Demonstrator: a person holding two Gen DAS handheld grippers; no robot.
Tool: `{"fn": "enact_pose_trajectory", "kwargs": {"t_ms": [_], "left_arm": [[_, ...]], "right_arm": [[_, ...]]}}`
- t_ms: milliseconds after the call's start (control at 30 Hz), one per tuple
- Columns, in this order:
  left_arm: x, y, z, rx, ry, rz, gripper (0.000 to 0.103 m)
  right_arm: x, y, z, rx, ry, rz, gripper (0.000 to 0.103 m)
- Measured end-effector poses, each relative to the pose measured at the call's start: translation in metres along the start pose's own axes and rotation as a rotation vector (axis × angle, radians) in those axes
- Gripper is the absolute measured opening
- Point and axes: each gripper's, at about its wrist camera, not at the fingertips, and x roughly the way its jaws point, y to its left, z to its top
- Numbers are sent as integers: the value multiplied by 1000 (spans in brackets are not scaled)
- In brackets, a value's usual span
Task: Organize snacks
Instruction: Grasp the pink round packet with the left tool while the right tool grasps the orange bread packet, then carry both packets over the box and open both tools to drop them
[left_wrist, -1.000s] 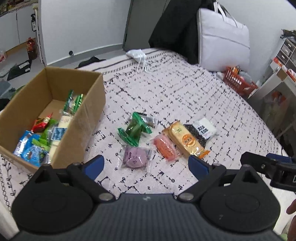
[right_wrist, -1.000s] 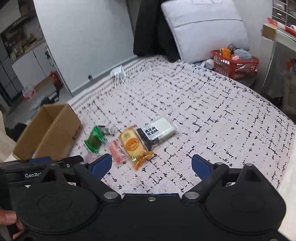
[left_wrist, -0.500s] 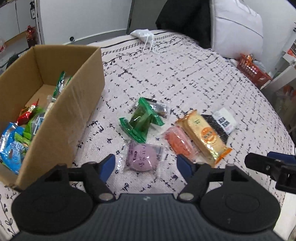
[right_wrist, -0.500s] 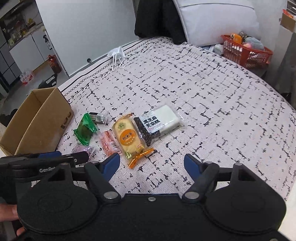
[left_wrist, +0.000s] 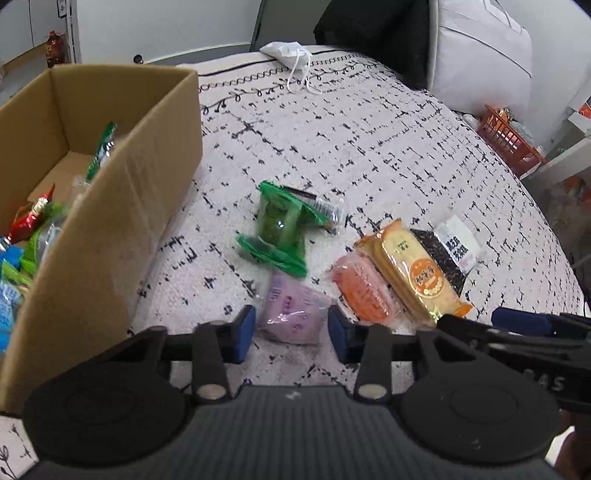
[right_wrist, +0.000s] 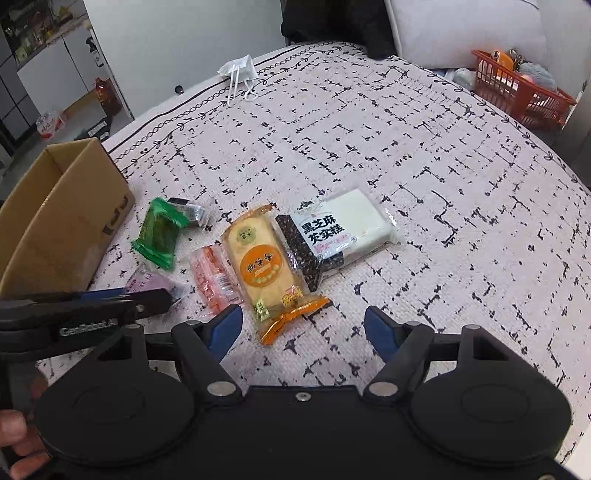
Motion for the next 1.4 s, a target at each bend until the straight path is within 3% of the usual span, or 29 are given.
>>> {"fn": "enact_pose_trajectory", "kwargs": {"t_ms": [400, 567, 800, 1000, 1200, 1400], "left_arm": [[-21, 4, 5, -2, -24, -15, 35], [-36, 7, 8, -19, -36, -29, 35], [-63, 17, 16, -72, -41, -137, 35], [-92, 14, 19, -51, -95, -174, 35], [-112, 11, 15, -50, -125, -181, 35], [-128, 7, 9, -29, -148, -171, 35]], "right_arm": [[24, 15, 1, -55, -8, -54, 70], [22, 17, -2, -80, 5, -54, 44], [7, 19, -4, -98, 9, -49, 36], [-10, 17, -5, -87, -17, -53, 34], [-35, 10, -6, -26, -87, 57, 33], [-54, 14, -4, -22, -156, 100, 33]]}}
